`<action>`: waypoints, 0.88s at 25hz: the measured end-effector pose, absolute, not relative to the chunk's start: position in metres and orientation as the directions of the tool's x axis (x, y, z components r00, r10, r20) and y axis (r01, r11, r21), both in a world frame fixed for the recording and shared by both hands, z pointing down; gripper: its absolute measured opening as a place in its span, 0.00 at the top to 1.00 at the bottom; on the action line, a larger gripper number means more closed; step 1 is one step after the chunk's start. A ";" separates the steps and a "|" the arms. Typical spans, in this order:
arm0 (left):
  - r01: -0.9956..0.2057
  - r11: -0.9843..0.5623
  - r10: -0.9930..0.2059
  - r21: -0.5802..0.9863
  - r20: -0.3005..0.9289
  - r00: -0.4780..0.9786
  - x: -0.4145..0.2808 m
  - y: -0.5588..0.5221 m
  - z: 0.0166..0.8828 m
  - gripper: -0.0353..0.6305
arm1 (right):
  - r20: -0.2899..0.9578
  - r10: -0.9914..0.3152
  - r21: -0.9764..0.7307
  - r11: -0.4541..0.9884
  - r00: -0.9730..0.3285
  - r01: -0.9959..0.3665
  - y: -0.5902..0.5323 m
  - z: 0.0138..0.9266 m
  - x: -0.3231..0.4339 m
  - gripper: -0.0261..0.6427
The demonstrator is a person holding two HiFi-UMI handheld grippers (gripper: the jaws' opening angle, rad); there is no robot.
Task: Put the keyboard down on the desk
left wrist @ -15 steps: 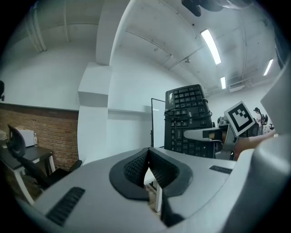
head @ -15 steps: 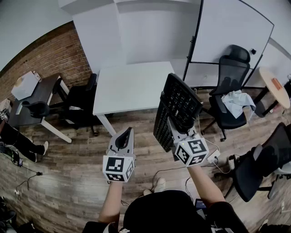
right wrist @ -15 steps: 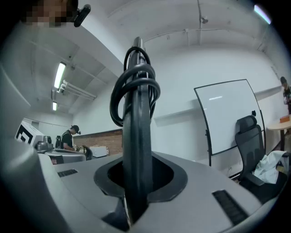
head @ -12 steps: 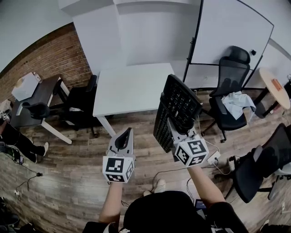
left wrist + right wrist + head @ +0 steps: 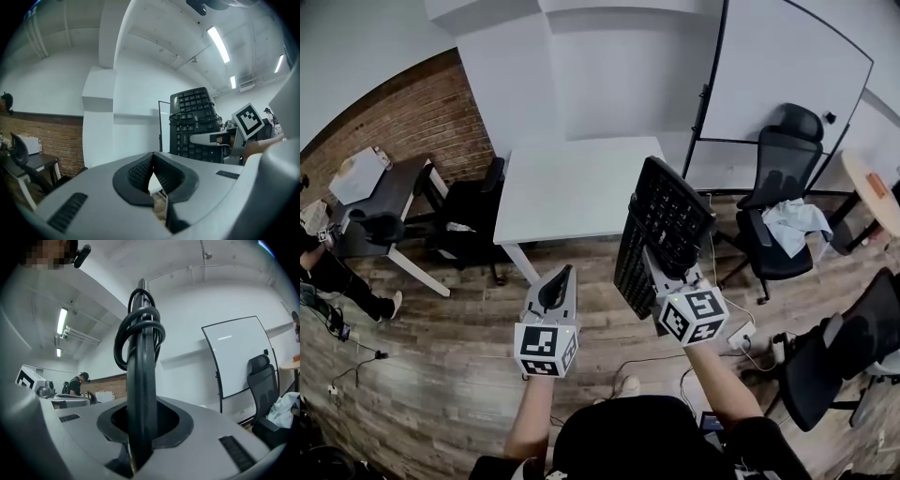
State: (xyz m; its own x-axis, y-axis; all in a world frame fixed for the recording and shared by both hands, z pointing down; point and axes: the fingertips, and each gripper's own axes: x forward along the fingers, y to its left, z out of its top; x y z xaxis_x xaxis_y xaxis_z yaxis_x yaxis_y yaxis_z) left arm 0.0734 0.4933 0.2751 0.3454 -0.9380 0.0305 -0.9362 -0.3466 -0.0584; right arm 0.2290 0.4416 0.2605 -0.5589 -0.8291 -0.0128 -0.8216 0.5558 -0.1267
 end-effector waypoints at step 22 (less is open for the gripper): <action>-0.956 -0.293 -0.954 0.017 0.053 0.293 0.111 0.447 0.292 0.93 | -0.005 -0.780 -0.155 0.619 -0.626 -0.770 0.392 0.277 0.256 0.81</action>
